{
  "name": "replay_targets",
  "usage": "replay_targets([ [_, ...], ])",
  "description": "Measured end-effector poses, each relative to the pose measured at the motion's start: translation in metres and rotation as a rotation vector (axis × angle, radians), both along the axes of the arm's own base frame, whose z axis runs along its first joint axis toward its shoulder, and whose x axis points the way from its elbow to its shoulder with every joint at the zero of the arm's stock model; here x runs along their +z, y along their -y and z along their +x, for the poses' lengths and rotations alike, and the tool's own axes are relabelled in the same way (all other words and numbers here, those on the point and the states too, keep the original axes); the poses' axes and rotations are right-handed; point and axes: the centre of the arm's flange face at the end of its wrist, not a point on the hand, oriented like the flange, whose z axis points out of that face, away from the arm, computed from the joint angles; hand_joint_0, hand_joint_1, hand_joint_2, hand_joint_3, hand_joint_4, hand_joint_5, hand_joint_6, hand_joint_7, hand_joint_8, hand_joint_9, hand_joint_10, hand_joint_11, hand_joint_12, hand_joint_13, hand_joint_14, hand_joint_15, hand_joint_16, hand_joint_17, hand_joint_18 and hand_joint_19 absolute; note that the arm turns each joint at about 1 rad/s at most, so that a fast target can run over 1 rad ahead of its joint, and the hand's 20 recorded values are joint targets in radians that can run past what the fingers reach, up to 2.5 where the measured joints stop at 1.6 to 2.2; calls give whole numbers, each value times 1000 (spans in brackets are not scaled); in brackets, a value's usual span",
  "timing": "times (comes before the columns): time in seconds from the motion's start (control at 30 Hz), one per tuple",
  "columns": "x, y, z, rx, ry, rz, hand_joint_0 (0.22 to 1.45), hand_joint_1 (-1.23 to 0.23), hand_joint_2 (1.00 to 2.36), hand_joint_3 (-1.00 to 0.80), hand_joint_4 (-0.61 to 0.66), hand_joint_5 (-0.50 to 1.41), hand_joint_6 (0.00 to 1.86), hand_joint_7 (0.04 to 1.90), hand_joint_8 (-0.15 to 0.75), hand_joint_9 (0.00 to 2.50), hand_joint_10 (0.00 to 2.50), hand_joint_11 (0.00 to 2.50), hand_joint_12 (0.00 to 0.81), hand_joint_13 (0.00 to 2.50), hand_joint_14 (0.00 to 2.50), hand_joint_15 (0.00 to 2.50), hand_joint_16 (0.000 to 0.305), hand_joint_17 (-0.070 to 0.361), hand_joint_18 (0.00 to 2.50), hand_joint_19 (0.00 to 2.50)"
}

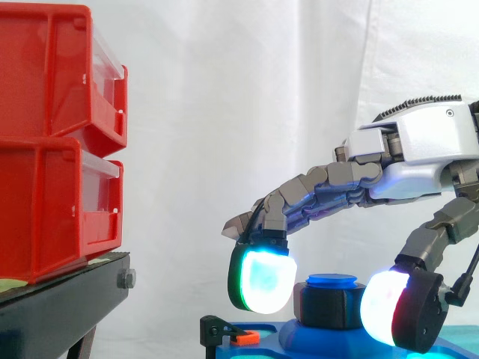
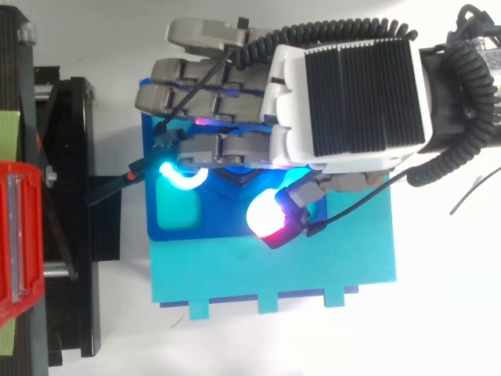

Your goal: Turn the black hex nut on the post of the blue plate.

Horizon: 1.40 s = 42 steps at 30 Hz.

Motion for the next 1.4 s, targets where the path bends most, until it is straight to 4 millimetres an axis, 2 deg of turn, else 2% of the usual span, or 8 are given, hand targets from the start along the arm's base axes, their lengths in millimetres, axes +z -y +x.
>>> replay_targets([
  [0.13, -2, 0, 1, 1, -2, -3, 542, -822, 1000, -500, 161, -217, 502, 952, 197, 182, 0, 0, 331, 131, 0, 0, 47, 106, 0, 0],
  [0.3, -16, 0, 3, 1, -18, -4, 539, -803, 1000, -500, 164, -216, 502, 954, 199, 184, 0, 0, 332, 132, 0, 0, 47, 106, 0, 0],
  [0.53, -19, -1, 3, 2, -25, -3, 535, -772, 1000, -500, 169, -215, 502, 956, 202, 187, 0, 0, 333, 136, 0, 0, 47, 106, 0, 2],
  [0.87, -19, -1, 4, 5, -23, -2, 531, -749, 1000, -500, 172, -214, 502, 956, 205, 189, 0, 0, 335, 140, 0, 0, 47, 105, 0, 0],
  [1.17, -7, -2, 8, 18, -2, -15, 529, -744, 1000, -500, 177, -212, 502, 957, 208, 192, 0, 0, 336, 143, 0, 0, 47, 106, 0, 6],
  [1.4, -6, -1, 9, 20, 1, -27, 542, -751, 1001, -484, 172, -209, 502, 977, 206, 194, 0, 0, 334, 142, 0, 0, 46, 104, 0, 12],
])
